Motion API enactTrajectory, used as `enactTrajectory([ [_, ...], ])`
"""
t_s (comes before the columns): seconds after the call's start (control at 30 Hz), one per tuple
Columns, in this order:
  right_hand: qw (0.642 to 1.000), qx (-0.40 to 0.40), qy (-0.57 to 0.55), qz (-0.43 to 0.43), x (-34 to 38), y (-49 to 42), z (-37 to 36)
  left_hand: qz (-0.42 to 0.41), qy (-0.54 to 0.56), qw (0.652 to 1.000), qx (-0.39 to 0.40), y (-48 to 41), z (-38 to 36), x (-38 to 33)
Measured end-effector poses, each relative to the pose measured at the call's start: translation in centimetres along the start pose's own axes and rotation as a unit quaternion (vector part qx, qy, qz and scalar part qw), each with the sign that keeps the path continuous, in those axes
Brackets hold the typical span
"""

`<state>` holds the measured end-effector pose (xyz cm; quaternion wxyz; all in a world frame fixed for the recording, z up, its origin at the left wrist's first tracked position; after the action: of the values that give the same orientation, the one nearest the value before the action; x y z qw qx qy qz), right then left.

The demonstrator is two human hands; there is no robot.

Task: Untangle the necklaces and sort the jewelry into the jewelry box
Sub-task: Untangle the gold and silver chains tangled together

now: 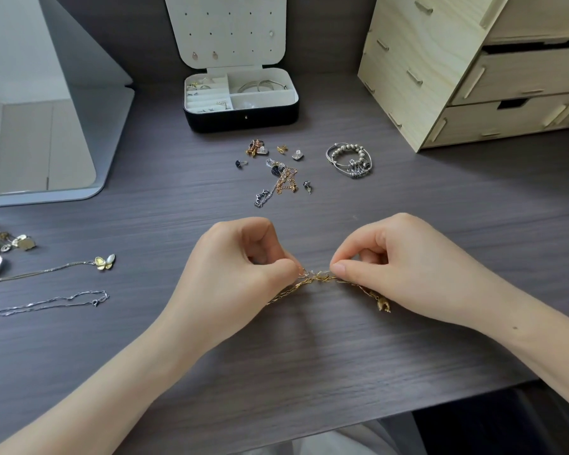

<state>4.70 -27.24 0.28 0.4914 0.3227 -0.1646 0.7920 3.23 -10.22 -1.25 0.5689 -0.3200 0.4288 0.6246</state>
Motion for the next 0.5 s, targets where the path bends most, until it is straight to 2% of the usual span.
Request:
enactTrajectory([
  [0.3,0.974,-0.068,-0.2,-0.087,-0.19,-0.6,0.59,0.014,0.061,0.997,0.044,0.68,0.11,0.45],
  [0.4,0.959,-0.072,-0.251,-0.109,-0.25,-0.7,0.63,0.039,0.134,0.988,0.065,0.71,0.04,0.14],
  [0.5,0.946,-0.087,-0.289,-0.116,-0.32,-0.73,0.81,0.076,0.267,0.958,0.072,0.36,0.24,-0.1],
])
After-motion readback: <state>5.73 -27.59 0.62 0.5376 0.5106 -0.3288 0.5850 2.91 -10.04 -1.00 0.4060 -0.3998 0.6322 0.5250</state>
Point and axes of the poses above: each hand's wrist, its own y-axis away from the middle knuckle, its own z-axis out of the back of the hand, x = y × z, the point moved 3 cm from there along -y, towards the middle knuckle, and after that the axes turned 8 degrees about z, right-handed, at the moved point
